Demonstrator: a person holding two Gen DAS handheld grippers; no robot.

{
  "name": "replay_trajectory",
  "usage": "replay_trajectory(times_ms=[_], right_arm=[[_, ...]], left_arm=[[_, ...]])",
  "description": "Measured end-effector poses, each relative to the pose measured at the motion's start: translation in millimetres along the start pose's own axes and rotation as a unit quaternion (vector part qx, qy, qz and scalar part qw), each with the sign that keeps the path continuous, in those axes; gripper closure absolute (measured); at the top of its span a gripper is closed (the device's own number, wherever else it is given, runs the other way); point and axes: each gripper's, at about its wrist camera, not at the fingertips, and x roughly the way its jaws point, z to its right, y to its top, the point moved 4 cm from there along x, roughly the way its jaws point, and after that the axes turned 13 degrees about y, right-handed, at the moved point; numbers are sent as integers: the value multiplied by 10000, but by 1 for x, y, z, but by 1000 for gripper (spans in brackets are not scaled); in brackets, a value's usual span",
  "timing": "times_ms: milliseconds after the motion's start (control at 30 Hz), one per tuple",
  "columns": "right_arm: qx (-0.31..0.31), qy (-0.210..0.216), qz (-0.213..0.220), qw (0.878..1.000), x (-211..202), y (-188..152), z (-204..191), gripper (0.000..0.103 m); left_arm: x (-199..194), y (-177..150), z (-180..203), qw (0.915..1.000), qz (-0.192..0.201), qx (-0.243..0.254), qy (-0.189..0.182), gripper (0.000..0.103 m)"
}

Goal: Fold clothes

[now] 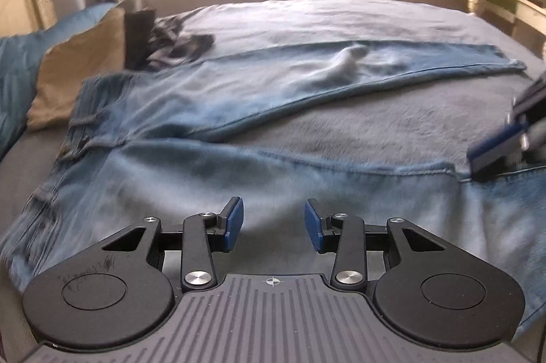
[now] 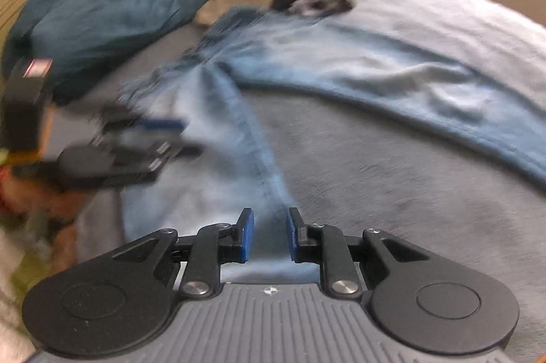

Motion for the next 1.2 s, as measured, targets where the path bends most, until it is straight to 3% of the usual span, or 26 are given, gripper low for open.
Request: replay_trajectory(times_ms=[67,167,233,300,433,533,633,800,933,1000,1133,1200], right_arm=[[28,41,-200,9998,10,-5,2,81],[389,-819,-229,9956,19,-10,29,81],[1079,-1113,155,9878,5,-10,47,81],[1537,-851,590,9827,-19,-13,49,81],[1363,-445,21,9897,-23,-28,24,81],[1188,-972,-691,9857,-12,-52,22,83],[1664,-1488,-497,9735,-37,-71,36,83],[2170,-2836,-1007,9286,-83,-112,50,81],[3152,-4092,-1315,8461,-130,-158,55,80],[3658,-4418,-1231,8098,-154,-176,36,81],[3979,-4867,-1274,7672,-182,-184,-16,80],[4030,-5023,-1214,7553,-196,-174,-40,80]], left_arm=[[9,2,6,9995,-23,3,-313,64],[17,5,10,9987,20,-14,-510,64],[22,6,13,9982,62,-30,-592,64],[27,7,15,9977,105,-46,-674,64],[36,6,10,9958,24,-244,-880,64],[44,6,5,9937,-61,-415,-1040,63],[51,5,-1,9908,-133,-580,-1213,63],[57,4,-11,9837,-124,-712,-1646,63],[64,4,-17,9775,-141,-832,-1933,63],[67,5,-19,9747,-131,-871,-2052,61],[68,4,-19,9737,-56,-877,-2104,61],[69,4,-19,9735,-13,-873,-2112,61]])
